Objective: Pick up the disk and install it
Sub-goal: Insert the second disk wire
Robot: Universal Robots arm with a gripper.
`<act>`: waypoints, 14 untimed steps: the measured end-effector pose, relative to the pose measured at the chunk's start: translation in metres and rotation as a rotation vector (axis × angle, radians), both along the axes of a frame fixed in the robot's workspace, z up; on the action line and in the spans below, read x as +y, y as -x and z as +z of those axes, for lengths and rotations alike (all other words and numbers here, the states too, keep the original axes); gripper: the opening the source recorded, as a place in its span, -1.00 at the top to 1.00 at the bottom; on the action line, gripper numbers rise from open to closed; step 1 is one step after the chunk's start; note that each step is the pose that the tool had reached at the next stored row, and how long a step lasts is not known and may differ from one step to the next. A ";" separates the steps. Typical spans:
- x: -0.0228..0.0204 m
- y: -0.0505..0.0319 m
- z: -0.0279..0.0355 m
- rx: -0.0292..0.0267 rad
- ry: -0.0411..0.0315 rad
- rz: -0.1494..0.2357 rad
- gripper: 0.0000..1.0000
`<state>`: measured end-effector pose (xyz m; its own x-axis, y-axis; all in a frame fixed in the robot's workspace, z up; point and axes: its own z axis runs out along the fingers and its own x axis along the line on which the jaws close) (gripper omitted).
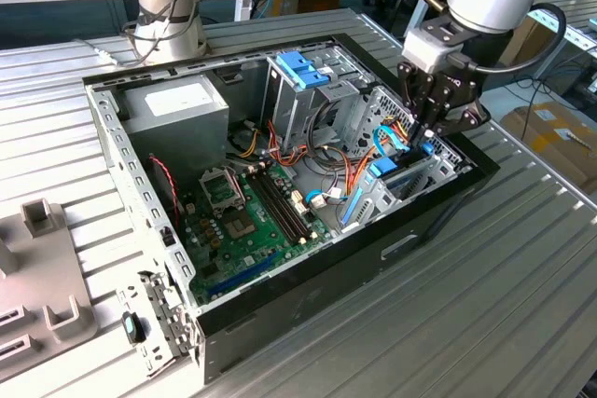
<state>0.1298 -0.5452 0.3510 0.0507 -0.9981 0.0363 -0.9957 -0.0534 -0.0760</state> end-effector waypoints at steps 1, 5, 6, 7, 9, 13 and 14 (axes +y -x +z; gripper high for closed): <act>0.0000 0.0000 -0.0006 0.0000 0.0000 0.000 0.68; -0.0001 0.0000 -0.0009 0.0000 0.0002 0.000 0.68; -0.0001 0.0000 -0.0010 0.0000 0.0002 0.000 0.68; -0.0001 0.0000 -0.0011 0.0000 0.0001 0.000 0.68; 0.0000 0.0000 -0.0021 0.0000 -0.0001 0.000 0.68; -0.0001 0.0000 -0.0026 0.0000 0.0003 0.000 0.68; -0.0002 0.0000 -0.0030 0.0000 0.0001 0.000 0.68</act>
<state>0.1298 -0.5454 0.3480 0.0508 -0.9980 0.0364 -0.9957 -0.0534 -0.0760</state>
